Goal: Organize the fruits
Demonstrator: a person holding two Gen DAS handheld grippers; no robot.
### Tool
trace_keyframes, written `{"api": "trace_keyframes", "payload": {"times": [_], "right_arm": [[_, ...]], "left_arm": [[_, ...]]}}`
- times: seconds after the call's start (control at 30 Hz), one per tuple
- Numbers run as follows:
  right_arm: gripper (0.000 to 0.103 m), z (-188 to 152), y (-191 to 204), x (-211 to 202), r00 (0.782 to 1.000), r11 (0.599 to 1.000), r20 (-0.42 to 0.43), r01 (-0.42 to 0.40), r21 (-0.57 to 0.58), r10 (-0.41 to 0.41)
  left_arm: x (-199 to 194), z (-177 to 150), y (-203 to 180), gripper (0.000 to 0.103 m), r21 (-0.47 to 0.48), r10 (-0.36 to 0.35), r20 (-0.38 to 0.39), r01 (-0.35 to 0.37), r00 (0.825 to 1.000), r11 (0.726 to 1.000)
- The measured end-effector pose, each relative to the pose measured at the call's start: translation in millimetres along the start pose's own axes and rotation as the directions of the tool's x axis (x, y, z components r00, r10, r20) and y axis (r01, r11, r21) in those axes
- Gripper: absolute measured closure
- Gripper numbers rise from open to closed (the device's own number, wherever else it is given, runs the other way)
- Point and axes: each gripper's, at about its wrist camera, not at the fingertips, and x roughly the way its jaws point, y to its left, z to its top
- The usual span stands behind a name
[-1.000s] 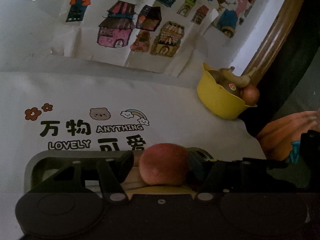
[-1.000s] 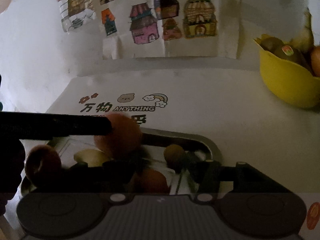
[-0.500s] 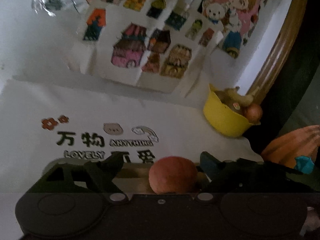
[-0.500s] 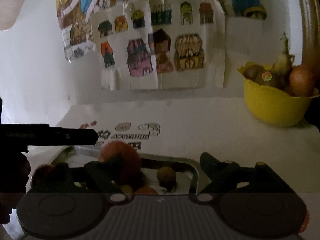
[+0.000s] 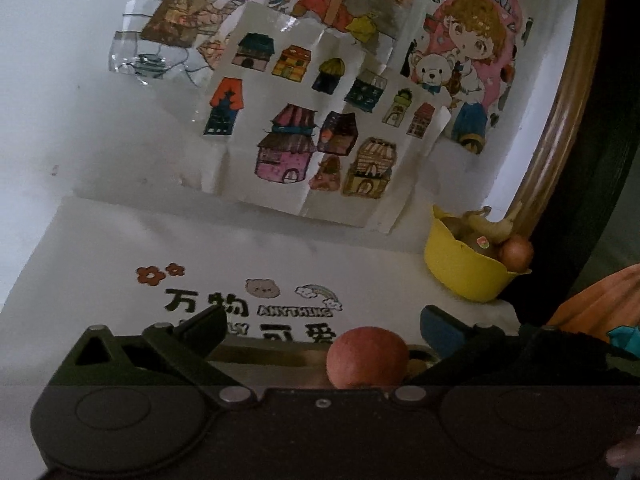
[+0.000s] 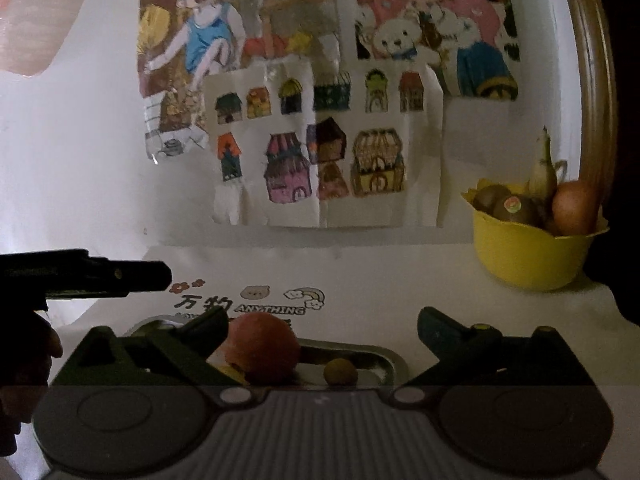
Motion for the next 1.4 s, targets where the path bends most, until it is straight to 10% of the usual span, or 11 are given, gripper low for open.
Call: {"api": "trace_keyframes", "payload": {"times": [1.4], "right_arm": [[0.000, -59.5, 74.3, -102.0, 0.973, 0.989, 0.209, 0.115, -0.089, -0.094]], "left_arm": [[-117.0, -87.1, -12.8, 0.001, 0.052, 0.292, 0.185, -0.306, 0.939, 0.951]]}}
